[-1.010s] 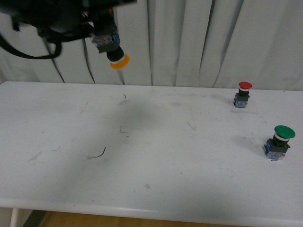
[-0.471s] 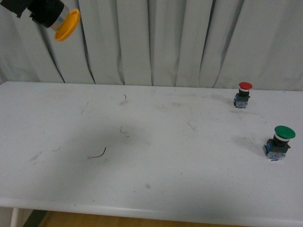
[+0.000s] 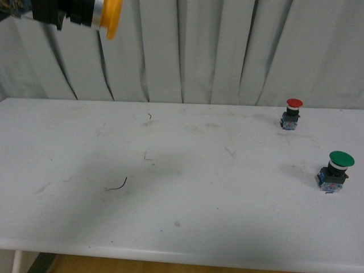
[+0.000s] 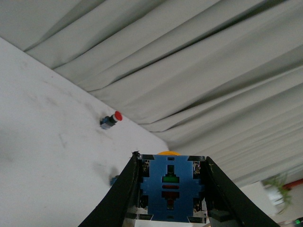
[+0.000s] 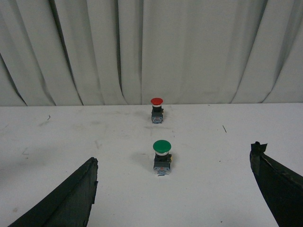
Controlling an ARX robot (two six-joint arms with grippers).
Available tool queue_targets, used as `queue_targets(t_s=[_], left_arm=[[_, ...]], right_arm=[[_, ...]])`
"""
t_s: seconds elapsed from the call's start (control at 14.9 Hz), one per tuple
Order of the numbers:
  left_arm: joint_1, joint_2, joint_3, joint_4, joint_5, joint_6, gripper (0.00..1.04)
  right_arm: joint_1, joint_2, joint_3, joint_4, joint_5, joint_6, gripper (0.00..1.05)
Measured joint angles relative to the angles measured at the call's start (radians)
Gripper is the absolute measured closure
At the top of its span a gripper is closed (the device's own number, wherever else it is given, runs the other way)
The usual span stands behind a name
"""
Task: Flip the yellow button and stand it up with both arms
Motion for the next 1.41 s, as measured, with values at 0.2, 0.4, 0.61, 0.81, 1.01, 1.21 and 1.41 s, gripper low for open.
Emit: queue_targets(t_s=[0.2, 0.4, 0.61, 0.81, 1.01, 1.21, 1.41], left_arm=[[-0.098, -0.028, -0.072, 0.155, -0.058, -0.182, 0.73], [-0.198, 0.021, -0.095, 0.237, -0.124, -0.223, 0.73], [-0.284, 0.115, -0.093, 0.267, -0.156, -0.195, 0.73], [-0.281, 0.152, -0.092, 0.288, -0.171, -0.195, 0.73], [-0.285, 0.154, -0.091, 0.271, -0.175, -0.188, 0.73], [-0.278, 0.158, -0.091, 0.273, -0.174, -0.187, 0.73], [-0.271, 0.158, -0.091, 0.272, -0.179, -0.187, 0.73]], right_arm=[[0.0, 0.0, 0.0, 0.0, 0.0, 0.0, 0.06], [0.0, 0.0, 0.0, 0.0, 0.0, 0.0, 0.06], [0.0, 0.0, 0.0, 0.0, 0.0, 0.0, 0.06], [0.0, 0.0, 0.0, 0.0, 0.0, 0.0, 0.06], [-0.092, 0.153, 0.007, 0.294, -0.182, 0.004, 0.06], [-0.134, 0.503, 0.068, 0.599, -0.264, 0.032, 0.06], [-0.131, 0.708, 0.152, 0.772, -0.278, 0.057, 0.06]])
